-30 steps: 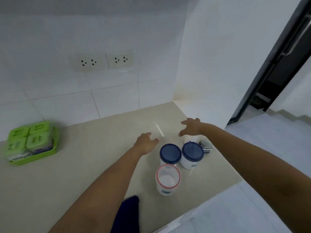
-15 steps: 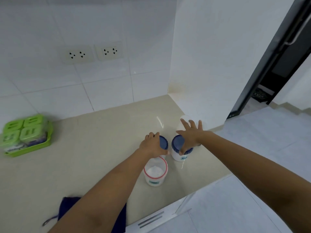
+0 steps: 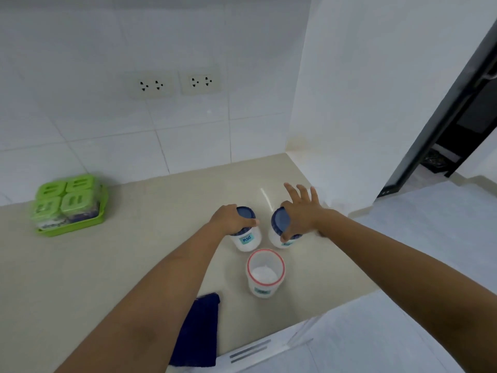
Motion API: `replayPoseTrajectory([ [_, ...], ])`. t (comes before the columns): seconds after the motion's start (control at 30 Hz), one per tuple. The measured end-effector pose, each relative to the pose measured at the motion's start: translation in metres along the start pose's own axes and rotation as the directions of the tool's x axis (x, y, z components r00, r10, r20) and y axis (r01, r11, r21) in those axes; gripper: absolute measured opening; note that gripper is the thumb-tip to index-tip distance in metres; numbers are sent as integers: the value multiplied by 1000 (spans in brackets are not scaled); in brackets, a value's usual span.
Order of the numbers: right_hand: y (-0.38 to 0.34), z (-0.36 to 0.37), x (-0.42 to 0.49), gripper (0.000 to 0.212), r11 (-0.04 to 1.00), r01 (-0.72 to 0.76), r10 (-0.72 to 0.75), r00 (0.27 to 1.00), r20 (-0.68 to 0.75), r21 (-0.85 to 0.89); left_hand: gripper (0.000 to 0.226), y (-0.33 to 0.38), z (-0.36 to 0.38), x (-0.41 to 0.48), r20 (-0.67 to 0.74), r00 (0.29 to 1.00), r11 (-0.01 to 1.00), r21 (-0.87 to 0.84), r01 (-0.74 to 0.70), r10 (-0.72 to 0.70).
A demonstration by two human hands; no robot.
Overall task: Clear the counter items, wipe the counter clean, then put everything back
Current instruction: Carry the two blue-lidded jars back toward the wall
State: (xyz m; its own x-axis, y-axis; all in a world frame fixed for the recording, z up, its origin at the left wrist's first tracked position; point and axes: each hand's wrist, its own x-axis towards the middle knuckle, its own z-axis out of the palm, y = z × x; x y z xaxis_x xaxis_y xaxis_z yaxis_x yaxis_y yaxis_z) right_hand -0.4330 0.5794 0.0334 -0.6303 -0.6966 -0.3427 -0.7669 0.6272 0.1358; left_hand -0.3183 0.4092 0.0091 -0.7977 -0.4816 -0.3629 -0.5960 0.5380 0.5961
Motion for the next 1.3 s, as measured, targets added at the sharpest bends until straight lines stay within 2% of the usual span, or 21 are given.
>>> replayPoseTrajectory([
  [0.17, -50, -28, 32, 102, 997, 60, -59, 998, -31, 38, 52, -37, -38, 2, -61, 998, 1000, 14, 28, -27],
  [0.37, -122, -68, 79, 98, 988, 104, -106, 994, 18, 116, 51, -108, -96, 1, -124, 989, 997, -15, 74, -75],
  [0.5, -171, -89, 121, 100, 957, 116, -144, 986, 85, 266, 64, -166, -135, 7, -165, 981, 995, 7, 100, -98],
  [0.6, -204, -99, 147, 96, 935, 132, -167, 983, 80, 329, 73, -199, -163, 14, -209, 973, 994, 30, 105, -96],
  [0.8, -261, -111, 196, 86, 918, 172, -168, 985, -44, 358, 82, -238, -208, 42, -266, 962, 993, 77, 89, -66],
  [0.97, -297, -118, 243, 82, 900, 199, -179, 980, -87, 388, 103, -255, -236, 74, -282, 958, 997, 39, 65, -51],
  [1.3, -343, -124, 308, 87, 916, 214, -193, 977, -95, 339, 101, -284, -270, 136, -307, 948, 989, 87, 117, -85],
])
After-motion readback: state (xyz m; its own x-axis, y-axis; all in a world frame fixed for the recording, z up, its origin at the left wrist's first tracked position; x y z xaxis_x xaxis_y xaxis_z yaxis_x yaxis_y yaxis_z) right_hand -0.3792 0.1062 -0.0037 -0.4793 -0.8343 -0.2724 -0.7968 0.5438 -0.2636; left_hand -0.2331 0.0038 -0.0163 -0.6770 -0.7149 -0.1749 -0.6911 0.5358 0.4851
